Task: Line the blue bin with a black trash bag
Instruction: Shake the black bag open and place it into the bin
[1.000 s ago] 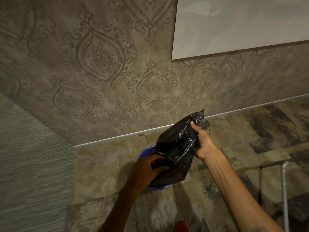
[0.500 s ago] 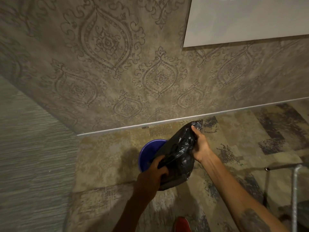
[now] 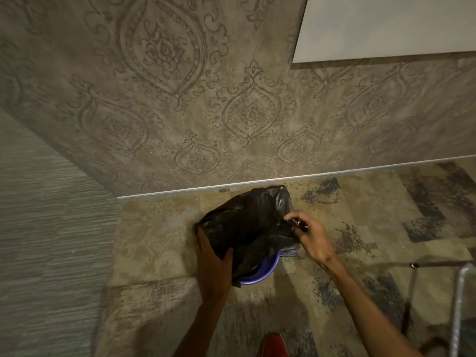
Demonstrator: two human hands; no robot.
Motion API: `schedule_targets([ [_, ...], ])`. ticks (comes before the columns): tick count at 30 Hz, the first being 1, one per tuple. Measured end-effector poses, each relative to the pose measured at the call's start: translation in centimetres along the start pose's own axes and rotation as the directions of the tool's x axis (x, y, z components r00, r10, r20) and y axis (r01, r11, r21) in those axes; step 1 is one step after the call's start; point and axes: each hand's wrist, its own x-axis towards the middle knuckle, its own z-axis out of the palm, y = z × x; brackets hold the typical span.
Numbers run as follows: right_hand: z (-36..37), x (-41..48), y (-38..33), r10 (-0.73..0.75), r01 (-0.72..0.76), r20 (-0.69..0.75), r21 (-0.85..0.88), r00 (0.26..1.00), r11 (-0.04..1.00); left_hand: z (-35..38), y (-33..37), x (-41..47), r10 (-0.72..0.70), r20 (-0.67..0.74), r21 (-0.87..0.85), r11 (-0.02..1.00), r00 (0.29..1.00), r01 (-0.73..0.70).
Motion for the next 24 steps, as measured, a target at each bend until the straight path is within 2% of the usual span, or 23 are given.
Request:
schedule_targets([
  [3, -0.2, 0.4, 0.6, 0.02, 0.0, 0.137, -0.142, 0.99, 0.99, 0.8, 0.2, -0.2, 0.058, 0.051, 0.021, 0.998, 0.997, -0.059],
  [5, -0.3, 0.7, 0.7, 0.031, 0.004, 0.157, -0.216, 0.987, 0.976, 1.2, 0.4, -0.2, 0.06, 0.044, 0.018, 0.998, 0.997, -0.061],
  [7, -0.2, 1.1, 0.6, 0.033, -0.021, 0.06, -0.193, 0.998, 0.981, 1.5, 0.4, -0.2, 0.029, 0.012, 0.017, 0.999, 1.0, -0.029],
  [9, 0.2, 1.4, 0.3, 0.003, -0.022, -0.108, -0.18, 0.994, 0.983, 2.0, 0.2, -0.7, 0.094, 0.056, 0.072, 0.993, 0.994, -0.098],
  [11, 1.2, 1.5, 0.0, -0.035, -0.011, -0.207, -0.214, 0.978, 0.977, 2.7, -0.4, -1.2, 0.153, 0.124, 0.141, 0.975, 0.98, -0.17],
  [16, 3.6, 0.9, 1.5, -0.118, 0.023, -0.24, -0.363, 0.964, 0.931, 3.5, -2.8, -1.3, 0.182, 0.15, 0.185, 0.96, 0.972, -0.209],
  [21, 4.3, 0.5, 3.8, 0.047, -0.063, -0.048, -0.428, 0.998, 0.902, 3.3, -5.4, 0.8, 0.006, 0.195, 0.036, 0.999, 0.981, -0.013],
  [22, 4.0, 0.4, 4.0, 0.06, -0.073, -0.045, -0.412, 0.997, 0.908, 3.0, -5.5, 1.5, -0.027, 0.198, 0.007, 1.0, 0.98, 0.027],
  [24, 3.4, 0.3, 4.0, -0.01, -0.045, -0.137, -0.393, 0.99, 0.919, 2.6, -5.0, 2.5, -0.064, 0.127, -0.023, 0.997, 0.99, 0.067],
])
